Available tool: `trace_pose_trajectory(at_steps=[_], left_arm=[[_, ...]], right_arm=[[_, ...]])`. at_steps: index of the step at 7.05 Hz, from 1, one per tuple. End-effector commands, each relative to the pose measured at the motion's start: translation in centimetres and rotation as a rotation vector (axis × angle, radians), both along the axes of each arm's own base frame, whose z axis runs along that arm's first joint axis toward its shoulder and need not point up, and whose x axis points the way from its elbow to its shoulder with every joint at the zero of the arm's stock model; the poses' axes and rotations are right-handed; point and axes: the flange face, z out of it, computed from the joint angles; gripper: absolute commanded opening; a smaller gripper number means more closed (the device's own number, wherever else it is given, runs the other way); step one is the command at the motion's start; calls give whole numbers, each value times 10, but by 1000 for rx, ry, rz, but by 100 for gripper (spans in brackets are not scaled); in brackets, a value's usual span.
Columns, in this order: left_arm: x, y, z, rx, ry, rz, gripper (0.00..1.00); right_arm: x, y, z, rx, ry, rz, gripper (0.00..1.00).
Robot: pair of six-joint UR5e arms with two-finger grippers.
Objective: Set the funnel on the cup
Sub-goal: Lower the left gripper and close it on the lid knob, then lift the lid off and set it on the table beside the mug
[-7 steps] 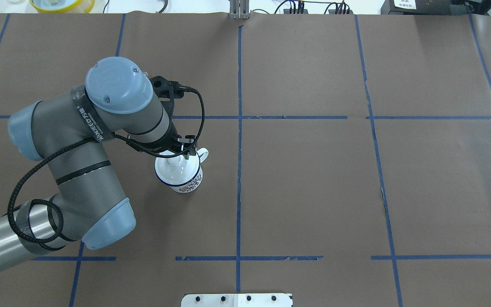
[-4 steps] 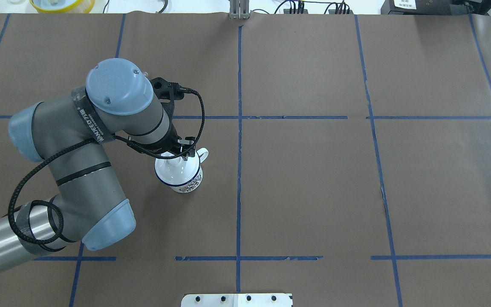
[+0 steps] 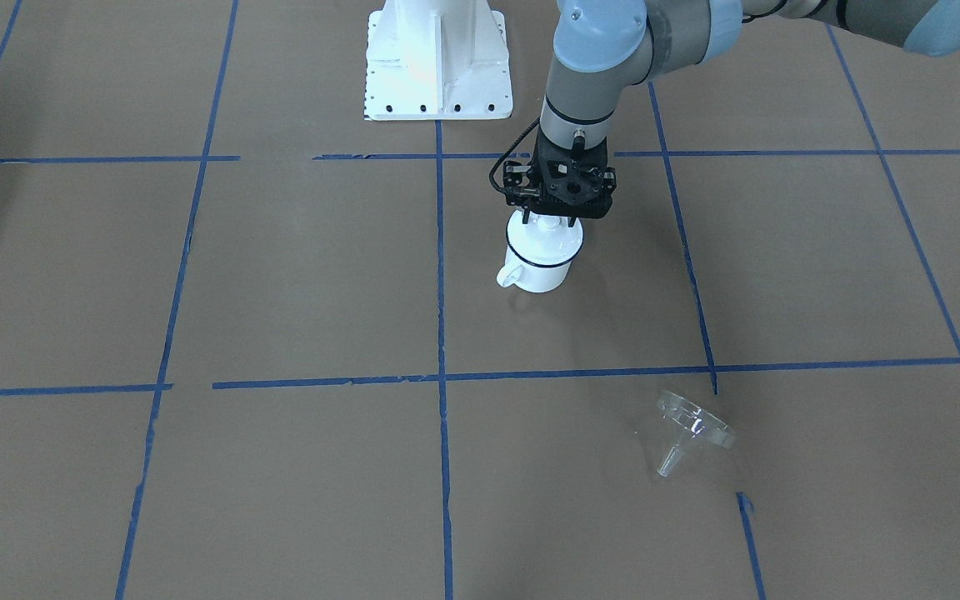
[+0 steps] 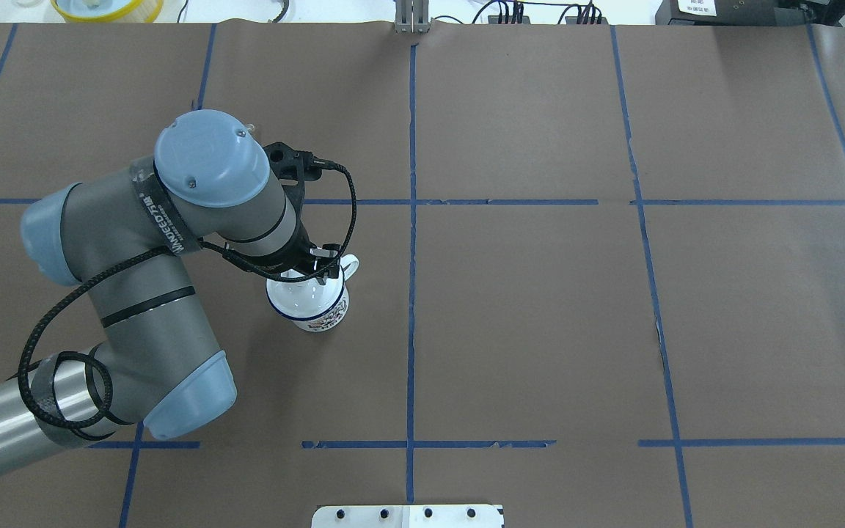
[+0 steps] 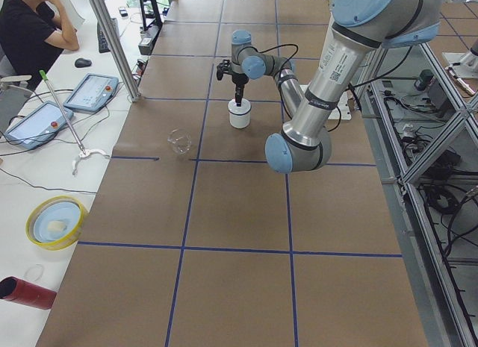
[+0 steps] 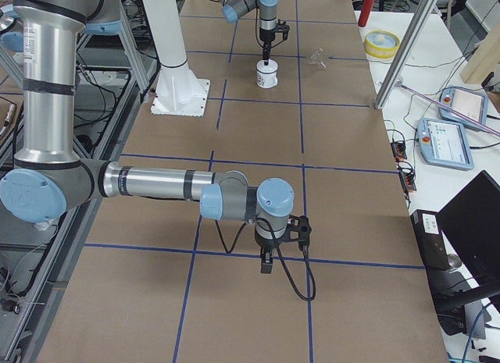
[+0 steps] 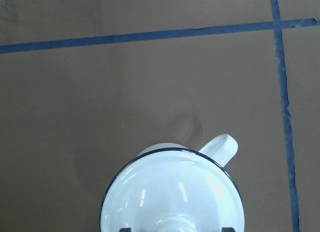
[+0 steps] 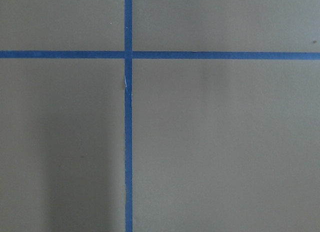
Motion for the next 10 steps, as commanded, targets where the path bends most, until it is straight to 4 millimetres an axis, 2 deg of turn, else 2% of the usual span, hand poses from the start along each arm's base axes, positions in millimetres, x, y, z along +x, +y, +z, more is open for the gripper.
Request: trace_pose_trajectory(at_steps=[1, 4, 5, 6, 7, 8, 9, 10], left_arm=[[-2, 3, -3, 3, 5, 1, 41], [-5, 4, -5, 12, 7, 5, 3], [-21, 7, -16, 19, 12, -3, 0], [-46, 13, -34, 17, 9, -14, 0], [-80, 6, -45, 22, 10, -55, 0], [-107, -11, -45, 57, -8, -65, 0], [-123, -23, -37, 109, -31, -37, 0], [-129, -21, -9, 133, -67, -1, 0]], right_arm=[[0, 0, 0, -1, 0, 0, 100], [0, 0, 0, 1, 0, 0, 100], [0, 0, 0, -1, 0, 0, 100], [0, 0, 0, -1, 0, 0, 100], [0, 0, 0, -1, 0, 0, 100], [0, 0, 0, 1, 0, 0, 100], [0, 0, 0, -1, 0, 0, 100], [0, 0, 0, -1, 0, 0, 100]])
